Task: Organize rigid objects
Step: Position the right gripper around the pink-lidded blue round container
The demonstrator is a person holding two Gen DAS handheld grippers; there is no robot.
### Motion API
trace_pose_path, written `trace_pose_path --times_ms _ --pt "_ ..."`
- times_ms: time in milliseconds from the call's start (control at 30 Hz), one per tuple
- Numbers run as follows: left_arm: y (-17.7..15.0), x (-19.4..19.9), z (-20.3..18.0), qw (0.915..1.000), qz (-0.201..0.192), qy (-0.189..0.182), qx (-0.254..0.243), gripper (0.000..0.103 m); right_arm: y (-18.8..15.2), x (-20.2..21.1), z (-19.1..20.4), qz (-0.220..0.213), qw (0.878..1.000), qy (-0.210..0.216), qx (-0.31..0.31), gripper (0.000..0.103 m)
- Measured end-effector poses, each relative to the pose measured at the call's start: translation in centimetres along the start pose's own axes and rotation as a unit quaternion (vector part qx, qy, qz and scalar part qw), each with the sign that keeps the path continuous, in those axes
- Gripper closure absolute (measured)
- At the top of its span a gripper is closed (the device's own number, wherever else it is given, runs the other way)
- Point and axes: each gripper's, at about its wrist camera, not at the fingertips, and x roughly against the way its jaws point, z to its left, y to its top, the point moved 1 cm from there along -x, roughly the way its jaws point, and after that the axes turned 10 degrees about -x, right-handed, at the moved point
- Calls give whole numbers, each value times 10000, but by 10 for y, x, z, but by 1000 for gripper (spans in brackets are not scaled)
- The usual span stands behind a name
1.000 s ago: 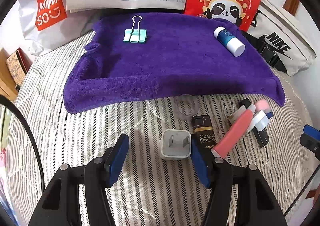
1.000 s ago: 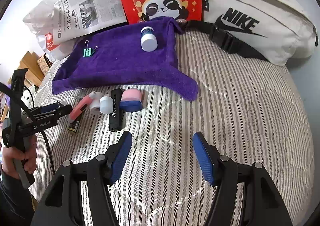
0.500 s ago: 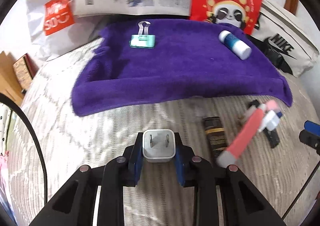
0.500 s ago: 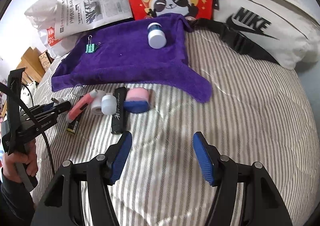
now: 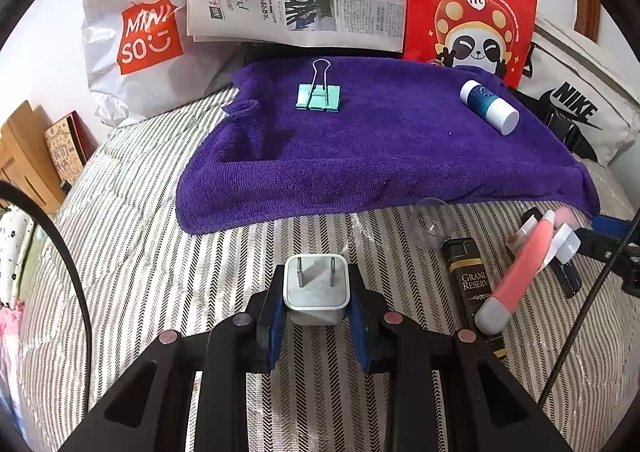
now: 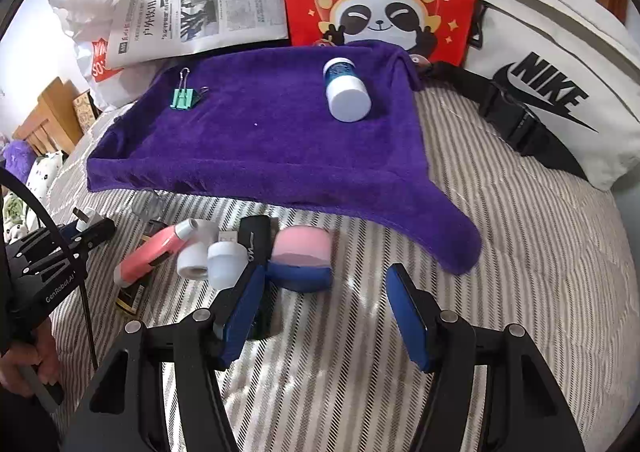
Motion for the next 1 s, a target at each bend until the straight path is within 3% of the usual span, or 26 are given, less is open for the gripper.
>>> trace_pose_path --times_ms 300,433,633,1000 --pt "0 0 -1 10000 2 30 -21 76 0 -11 2 -186 9998 -76 79 43" --pt "0 0 -1 10000 -2 -1 3 76 -2 -13 -3 -99 9996 -235 148 59" --pt "0 0 0 10000 -2 1 2 76 -6 -16 0 -257 9980 -433 395 59" --pt "0 -1 0 10000 -9 -6 8 76 -10 -16 -1 -491 9978 -396 220 57"
